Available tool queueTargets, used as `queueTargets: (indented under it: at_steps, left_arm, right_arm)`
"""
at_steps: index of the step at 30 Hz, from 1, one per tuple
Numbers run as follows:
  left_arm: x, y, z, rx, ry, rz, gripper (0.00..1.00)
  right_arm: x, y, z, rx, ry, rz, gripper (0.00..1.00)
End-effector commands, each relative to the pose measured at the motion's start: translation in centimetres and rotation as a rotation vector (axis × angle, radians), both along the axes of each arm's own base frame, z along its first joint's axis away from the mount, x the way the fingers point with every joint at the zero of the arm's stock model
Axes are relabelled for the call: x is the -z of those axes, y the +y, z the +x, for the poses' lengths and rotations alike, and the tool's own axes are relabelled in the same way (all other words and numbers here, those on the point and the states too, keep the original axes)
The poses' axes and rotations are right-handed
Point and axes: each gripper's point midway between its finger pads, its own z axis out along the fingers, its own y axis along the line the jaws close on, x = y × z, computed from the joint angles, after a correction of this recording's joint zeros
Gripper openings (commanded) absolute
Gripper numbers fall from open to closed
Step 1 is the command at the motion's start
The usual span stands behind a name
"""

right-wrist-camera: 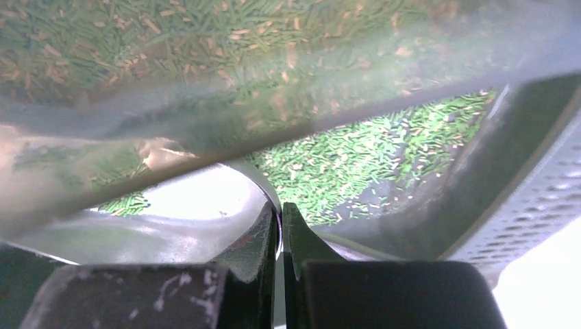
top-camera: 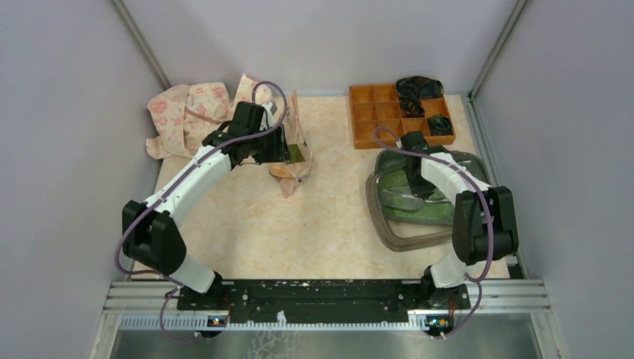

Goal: Fill the litter box with clean litter
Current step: Pick up the spatula from the litter box, then place the spatula at the center of the board.

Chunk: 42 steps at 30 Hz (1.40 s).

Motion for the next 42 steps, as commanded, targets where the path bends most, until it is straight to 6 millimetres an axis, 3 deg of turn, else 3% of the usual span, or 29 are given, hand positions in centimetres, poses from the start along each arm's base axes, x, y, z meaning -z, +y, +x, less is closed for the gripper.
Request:
queueTargets:
  at_steps: [1,8,12,20,26,31,37,40,42]
  left_arm:
    - [-0.9,-0.4,0.6,0.014,-0.024,-0.021,0.56]
    - [-0.9,-0.7,0.7,0.018,-0.021,-0.033,0.56]
    - [-1.1,-0.6,0.7,0.017,-0.023,-0.033,0.56]
    - [-2.0,-0.6,0.6,0.022,-0.037,-0.035,0.58]
    - [-2.2,-1.0,0.4,0.039,-0.038,-0.053,0.59]
    - [-2.7,-0.9,0.1,0.047,-0.052,-0.06,0.6]
    - [-3.0,-0.9,0.0,0.049,-0.058,-0.065,0.6]
    - [-3.1,-0.9,0.0,0.049,-0.059,-0.066,0.6]
    - [-3.4,-1.0,0.0,0.049,-0.063,-0.071,0.6]
  right_arm:
    - [-5.5,-1.2,2.4,0.019,-0.212,-0.074,0.0]
    - [-11.4,-2.1,2.8,-0.045,-0.38,-0.32,0.0]
    - [-12.3,-2.2,1.9,-0.096,-0.355,-0.493,0.0]
    - [-11.9,-0.7,1.0,-0.261,-0.317,-0.8,0.0]
    - [-14.3,0.4,1.8,-0.321,-0.349,-0.913,0.0]
    - [-16.8,0.3,2.2,-0.315,-0.394,-0.974,0.0]
    - [-17.7,-0.6,1.9,-0.303,-0.408,-0.976,0.0]
    - [-18.3,-1.0,1.8,-0.276,-0.444,-0.94,0.0]
    - [-19.3,-0.6,1.8,-0.248,-0.517,-0.827,0.0]
